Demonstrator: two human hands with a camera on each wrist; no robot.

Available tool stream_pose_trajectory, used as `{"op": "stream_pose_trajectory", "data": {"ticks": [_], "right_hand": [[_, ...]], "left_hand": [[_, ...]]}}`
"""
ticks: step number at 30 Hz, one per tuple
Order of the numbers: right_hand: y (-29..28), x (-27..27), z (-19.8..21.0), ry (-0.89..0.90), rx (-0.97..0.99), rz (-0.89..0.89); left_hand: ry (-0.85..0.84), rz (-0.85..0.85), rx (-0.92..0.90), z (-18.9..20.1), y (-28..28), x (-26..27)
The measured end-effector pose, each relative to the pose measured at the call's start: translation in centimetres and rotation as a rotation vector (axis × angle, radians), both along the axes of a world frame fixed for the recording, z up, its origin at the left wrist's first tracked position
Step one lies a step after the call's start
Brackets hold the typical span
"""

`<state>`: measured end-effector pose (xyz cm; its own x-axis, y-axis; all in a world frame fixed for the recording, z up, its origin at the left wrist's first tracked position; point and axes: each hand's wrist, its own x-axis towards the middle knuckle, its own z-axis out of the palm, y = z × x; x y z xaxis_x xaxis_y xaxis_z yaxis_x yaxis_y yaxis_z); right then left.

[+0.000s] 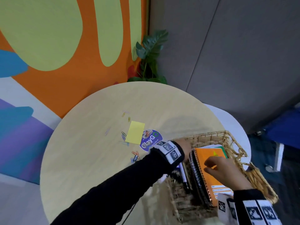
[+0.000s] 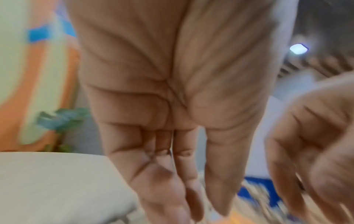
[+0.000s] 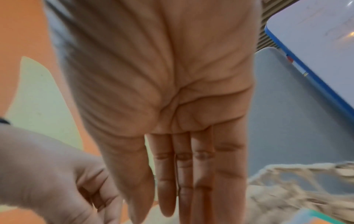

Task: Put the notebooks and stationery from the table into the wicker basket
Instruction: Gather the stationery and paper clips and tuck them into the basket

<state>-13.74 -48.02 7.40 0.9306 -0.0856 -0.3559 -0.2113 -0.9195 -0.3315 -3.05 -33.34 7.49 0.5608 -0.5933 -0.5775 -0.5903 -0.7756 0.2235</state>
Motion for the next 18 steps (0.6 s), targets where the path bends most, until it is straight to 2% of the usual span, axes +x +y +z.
{"op": "stream_pose_trajectory", "data": {"ticks": [3,6,8,12,15,18], "right_hand": [[3.4,2.0,2.3,-0.112,0.077,0.050],[8.8,4.8,3.8,-0.214,0.185,0.151],[13.1,6.9,3.3,-0.217,0.196,0.224],[20.7,10.5,-1.7,-0.062,0.190,0.308],[23.8,11.4,-5.2,0.110,0.041,0.323],[24.8,11.5,-8.0,0.204,-0.062,0.318]], "left_hand": [[-0.038,0.258,-0.303,1.7,6.0,2.1],[-0.054,0.479,-0.460,0.6,13.3,3.8],[-0.106,0.628,-0.492,-1.4,17.8,4.0],[-0.115,0.877,-0.455,-6.1,24.5,3.5],[-0.101,0.959,-0.428,-8.2,27.2,2.6],[-0.107,1.004,-0.393,-9.5,28.9,2.3]]}}
